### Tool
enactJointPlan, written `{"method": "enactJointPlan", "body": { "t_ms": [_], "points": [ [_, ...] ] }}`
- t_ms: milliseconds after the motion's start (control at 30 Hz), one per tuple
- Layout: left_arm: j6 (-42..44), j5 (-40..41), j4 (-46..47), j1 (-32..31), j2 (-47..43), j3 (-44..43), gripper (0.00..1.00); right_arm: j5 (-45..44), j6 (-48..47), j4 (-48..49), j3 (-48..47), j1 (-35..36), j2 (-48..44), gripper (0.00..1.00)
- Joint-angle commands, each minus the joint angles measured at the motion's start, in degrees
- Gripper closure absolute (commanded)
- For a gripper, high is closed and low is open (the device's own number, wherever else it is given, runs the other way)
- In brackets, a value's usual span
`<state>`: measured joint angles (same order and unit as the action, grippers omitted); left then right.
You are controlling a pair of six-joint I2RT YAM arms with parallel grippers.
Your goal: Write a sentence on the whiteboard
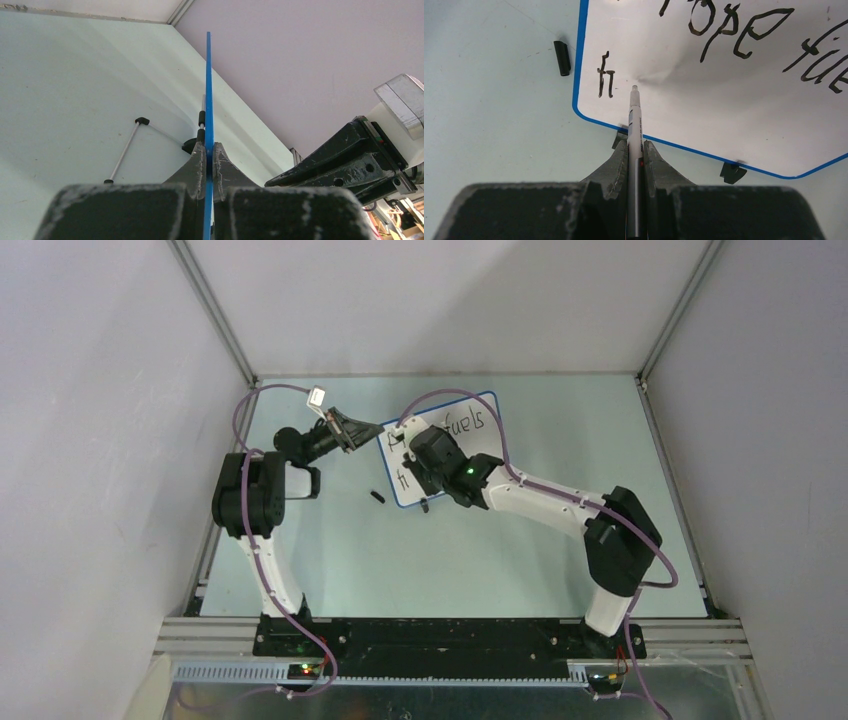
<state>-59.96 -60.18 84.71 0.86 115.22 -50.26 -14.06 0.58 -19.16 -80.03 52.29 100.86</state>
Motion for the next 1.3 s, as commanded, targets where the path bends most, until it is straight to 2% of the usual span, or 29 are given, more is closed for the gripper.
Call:
{"method": "enactJointPlan", "body": {
  "t_ms": [0,1267],
  "points": [
    [0.12,-1.81,2.76,-1.04,-0.27,-0.68,1.00,0.54,0.24,1.76,-1.86,0.47,1.26,1.00],
    [0.19,-1.80,2.81,-1.04,-0.26,-0.70,1.00,-3.02,0.00,-1.46,-5.05,-0.39,3.36,1.00]
  ]
}}
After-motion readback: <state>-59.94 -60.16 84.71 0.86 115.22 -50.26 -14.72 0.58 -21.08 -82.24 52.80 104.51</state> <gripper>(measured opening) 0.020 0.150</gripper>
